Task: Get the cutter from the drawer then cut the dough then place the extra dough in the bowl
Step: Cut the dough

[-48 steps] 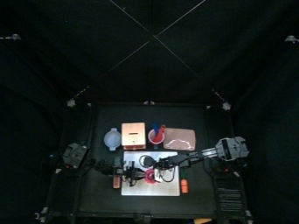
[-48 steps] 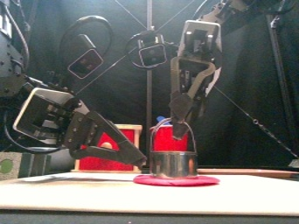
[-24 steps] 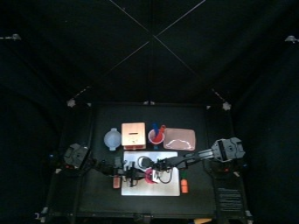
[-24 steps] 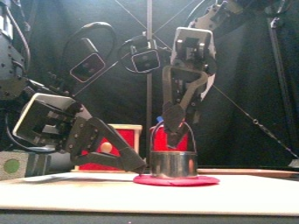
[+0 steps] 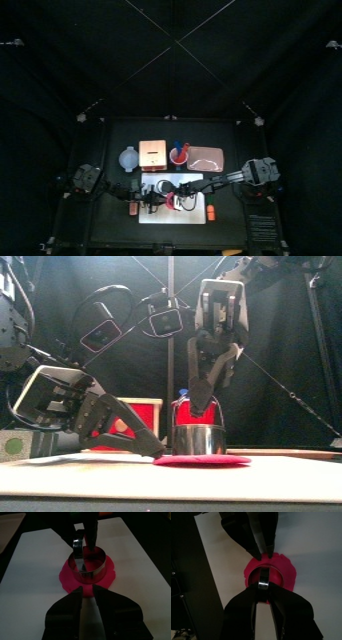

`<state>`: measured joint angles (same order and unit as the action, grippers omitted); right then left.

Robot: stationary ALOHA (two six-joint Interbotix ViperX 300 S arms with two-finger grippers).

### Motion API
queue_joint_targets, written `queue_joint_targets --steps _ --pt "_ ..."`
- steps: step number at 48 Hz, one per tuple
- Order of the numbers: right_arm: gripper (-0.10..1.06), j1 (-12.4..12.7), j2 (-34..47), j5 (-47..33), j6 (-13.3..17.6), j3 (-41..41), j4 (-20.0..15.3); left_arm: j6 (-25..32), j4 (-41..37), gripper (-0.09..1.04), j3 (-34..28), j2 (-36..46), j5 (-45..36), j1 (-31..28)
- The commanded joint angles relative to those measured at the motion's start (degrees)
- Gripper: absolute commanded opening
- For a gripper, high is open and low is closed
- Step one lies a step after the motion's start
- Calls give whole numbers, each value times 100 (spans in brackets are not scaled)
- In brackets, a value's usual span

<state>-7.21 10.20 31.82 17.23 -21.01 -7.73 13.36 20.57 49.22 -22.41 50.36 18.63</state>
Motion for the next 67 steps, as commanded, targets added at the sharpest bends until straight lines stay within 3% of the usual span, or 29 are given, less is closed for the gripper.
queue_joint_targets --steps 1,32,48,67 --pt "58 -9 -123 -35 0 132 -9 9 9 57 -79 79 18 -18" --pt "56 -105 -44 35 0 325 9 9 9 54 -79 88 -290 -18" --pt "42 -105 -105 229 -9 413 44 9 9 54 -79 97 -308 -18" --pt "42 -79 -598 123 -9 369 149 0 9 53 -88 88 -387 -18"
